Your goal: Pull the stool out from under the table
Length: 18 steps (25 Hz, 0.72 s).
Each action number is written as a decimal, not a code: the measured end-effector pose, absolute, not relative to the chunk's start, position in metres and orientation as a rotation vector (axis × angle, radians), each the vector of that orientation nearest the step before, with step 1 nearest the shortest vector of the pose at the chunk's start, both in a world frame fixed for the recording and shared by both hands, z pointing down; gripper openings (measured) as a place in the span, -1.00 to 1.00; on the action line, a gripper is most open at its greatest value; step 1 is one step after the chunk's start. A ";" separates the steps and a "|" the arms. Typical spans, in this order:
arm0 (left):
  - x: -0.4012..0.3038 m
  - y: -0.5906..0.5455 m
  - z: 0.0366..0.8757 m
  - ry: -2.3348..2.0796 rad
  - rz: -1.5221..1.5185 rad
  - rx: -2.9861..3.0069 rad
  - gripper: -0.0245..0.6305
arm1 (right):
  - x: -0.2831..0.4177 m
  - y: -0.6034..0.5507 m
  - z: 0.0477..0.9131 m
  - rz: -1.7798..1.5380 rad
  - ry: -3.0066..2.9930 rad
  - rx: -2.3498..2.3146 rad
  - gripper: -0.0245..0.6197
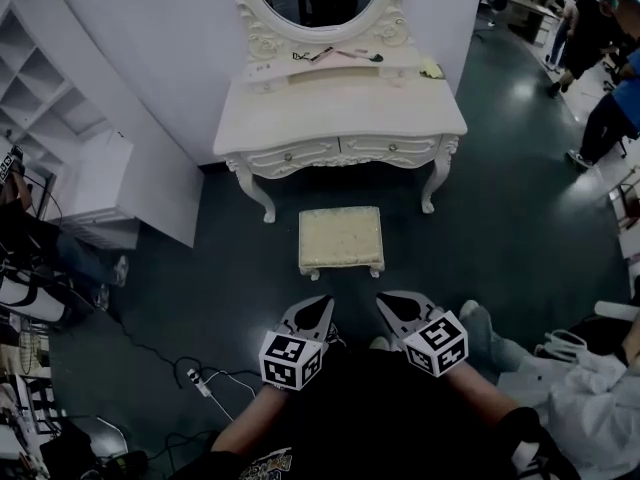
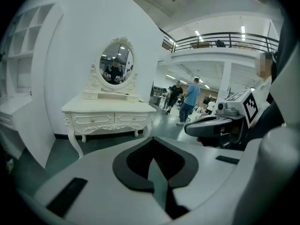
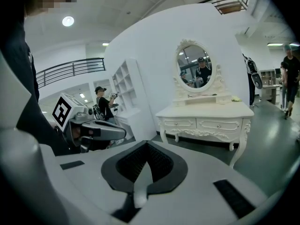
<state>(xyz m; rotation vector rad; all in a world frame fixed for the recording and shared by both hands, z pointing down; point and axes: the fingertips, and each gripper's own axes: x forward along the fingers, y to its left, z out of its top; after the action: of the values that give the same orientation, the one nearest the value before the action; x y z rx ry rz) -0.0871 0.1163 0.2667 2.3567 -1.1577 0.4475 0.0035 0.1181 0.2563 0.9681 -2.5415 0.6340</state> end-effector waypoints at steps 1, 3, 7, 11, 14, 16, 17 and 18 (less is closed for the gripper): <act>-0.087 0.116 0.267 -1.158 0.452 2.358 -0.90 | 0.003 0.118 0.256 0.636 -2.542 0.968 -0.84; -0.088 0.117 0.266 -1.159 0.457 2.357 -0.90 | 0.003 0.118 0.255 0.636 -2.544 0.969 -0.84; -0.086 0.116 0.267 -1.161 0.453 2.352 -0.90 | 0.006 0.115 0.256 0.637 -2.545 0.971 -0.84; -0.085 0.114 0.269 -1.162 0.456 2.346 -0.90 | 0.007 0.114 0.259 0.645 -2.542 0.960 -0.84; -0.084 0.114 0.272 -1.160 0.462 2.340 -0.90 | 0.006 0.113 0.262 0.649 -2.541 0.947 -0.84; -0.084 0.113 0.273 -1.159 0.464 2.339 -0.90 | 0.006 0.113 0.264 0.652 -2.540 0.942 -0.84; -0.085 0.113 0.274 -1.158 0.465 2.339 -0.90 | 0.005 0.113 0.264 0.654 -2.539 0.941 -0.84; -0.085 0.113 0.274 -1.156 0.467 2.340 -0.90 | 0.005 0.113 0.265 0.656 -2.539 0.939 -0.84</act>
<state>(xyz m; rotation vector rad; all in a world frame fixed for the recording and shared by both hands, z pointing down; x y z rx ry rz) -0.0845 0.1130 0.2739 2.3400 -1.1557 0.4666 0.0050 0.1129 0.2646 0.9391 -2.5388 0.6556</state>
